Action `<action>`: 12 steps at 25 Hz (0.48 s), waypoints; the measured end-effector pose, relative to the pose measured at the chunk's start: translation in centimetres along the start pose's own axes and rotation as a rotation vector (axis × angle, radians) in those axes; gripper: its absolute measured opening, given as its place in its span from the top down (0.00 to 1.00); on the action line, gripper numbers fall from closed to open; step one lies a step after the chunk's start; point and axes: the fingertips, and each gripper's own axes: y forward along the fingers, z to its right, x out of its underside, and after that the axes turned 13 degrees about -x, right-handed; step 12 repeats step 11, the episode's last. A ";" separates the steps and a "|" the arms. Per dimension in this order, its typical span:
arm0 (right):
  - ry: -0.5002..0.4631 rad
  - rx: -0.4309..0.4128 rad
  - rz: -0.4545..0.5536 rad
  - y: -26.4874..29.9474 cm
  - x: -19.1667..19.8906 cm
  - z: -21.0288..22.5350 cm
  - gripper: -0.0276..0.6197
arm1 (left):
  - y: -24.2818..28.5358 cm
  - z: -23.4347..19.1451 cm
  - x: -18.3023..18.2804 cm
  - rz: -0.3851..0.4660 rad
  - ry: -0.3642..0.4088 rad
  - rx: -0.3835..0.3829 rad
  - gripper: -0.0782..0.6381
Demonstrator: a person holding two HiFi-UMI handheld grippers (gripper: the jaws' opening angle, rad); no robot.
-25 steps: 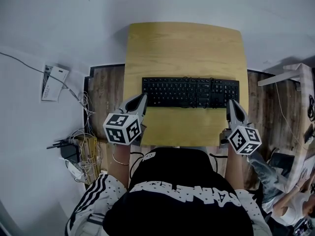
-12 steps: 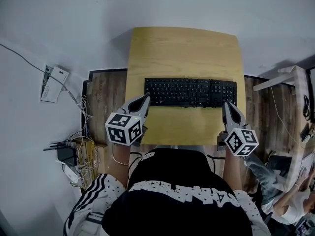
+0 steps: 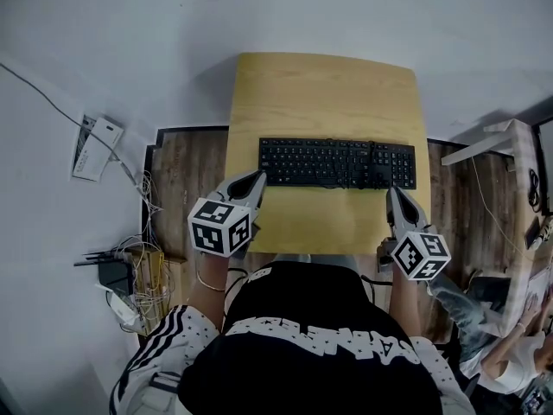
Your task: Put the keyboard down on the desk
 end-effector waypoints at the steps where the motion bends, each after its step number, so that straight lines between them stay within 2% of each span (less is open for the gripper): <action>1: 0.000 -0.002 0.000 0.0 0.1 -0.2 0.94 | -0.1 0.0 -0.1 0.003 0.002 0.001 0.89; 12: -0.005 -0.008 0.009 -0.5 0.3 -1.7 0.94 | -1.2 -0.2 0.0 0.009 0.013 0.014 0.89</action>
